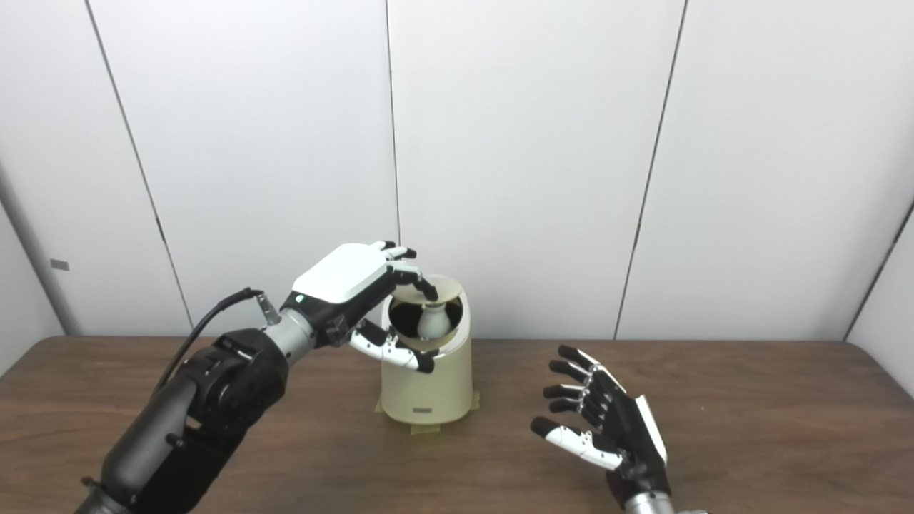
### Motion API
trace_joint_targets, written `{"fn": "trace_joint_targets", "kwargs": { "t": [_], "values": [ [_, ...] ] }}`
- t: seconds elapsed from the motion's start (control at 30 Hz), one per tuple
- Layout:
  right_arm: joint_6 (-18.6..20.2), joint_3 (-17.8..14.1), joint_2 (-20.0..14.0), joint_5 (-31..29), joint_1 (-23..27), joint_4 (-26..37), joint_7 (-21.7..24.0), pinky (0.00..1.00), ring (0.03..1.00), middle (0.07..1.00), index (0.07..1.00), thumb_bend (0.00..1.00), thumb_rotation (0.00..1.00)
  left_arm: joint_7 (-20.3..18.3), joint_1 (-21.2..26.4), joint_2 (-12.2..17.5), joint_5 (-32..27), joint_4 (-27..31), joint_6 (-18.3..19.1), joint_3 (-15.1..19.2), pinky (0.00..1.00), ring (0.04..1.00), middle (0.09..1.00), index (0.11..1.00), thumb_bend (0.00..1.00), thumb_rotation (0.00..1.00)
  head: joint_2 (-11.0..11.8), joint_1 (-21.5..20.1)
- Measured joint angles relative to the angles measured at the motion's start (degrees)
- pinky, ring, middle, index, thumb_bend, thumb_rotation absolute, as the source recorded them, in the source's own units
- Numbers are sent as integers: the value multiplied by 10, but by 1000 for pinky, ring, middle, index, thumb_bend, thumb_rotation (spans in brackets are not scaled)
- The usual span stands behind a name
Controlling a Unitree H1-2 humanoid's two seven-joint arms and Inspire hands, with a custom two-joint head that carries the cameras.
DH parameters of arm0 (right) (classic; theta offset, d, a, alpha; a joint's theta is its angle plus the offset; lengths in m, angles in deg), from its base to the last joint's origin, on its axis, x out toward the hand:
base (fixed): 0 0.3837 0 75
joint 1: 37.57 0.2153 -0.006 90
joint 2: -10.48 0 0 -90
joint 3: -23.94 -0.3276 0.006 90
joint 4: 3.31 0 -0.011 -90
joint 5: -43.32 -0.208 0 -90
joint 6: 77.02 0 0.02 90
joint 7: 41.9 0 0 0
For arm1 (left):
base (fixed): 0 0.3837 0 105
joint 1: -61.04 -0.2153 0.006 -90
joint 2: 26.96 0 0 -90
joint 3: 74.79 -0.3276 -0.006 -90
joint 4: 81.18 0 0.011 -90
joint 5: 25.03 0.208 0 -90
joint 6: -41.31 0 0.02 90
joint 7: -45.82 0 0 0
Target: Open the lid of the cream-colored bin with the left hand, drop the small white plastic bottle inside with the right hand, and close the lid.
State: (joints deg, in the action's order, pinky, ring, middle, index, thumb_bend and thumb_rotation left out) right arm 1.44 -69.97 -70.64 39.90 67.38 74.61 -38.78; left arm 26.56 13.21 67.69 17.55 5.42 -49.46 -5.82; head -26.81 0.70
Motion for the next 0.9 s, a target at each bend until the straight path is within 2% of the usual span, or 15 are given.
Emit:
{"fn": "trace_joint_targets", "kwargs": {
  "t": [0.3, 0.63, 0.9],
  "values": [
    [3, 1, 0, 7, -1, 5, -5, 571, 640, 777, 799, 873, 299, -18, -15, 0, 0, 8, 1, 0, 1000, 933, 751, 712, 921, 464, -6, -2],
    [13, 1, 0, 8, -1, 18, -10, 560, 644, 776, 804, 874, 302, -35, -34, 0, 4, 12, 11, -1, 1000, 920, 765, 721, 918, 472, -11, -3],
    [22, 1, 0, 8, -1, 21, -11, 568, 660, 775, 799, 876, 302, -6, -45, -4, 18, -6, 5, -13, 1000, 989, 778, 747, 919, 443, -14, -7]
  ]
}}
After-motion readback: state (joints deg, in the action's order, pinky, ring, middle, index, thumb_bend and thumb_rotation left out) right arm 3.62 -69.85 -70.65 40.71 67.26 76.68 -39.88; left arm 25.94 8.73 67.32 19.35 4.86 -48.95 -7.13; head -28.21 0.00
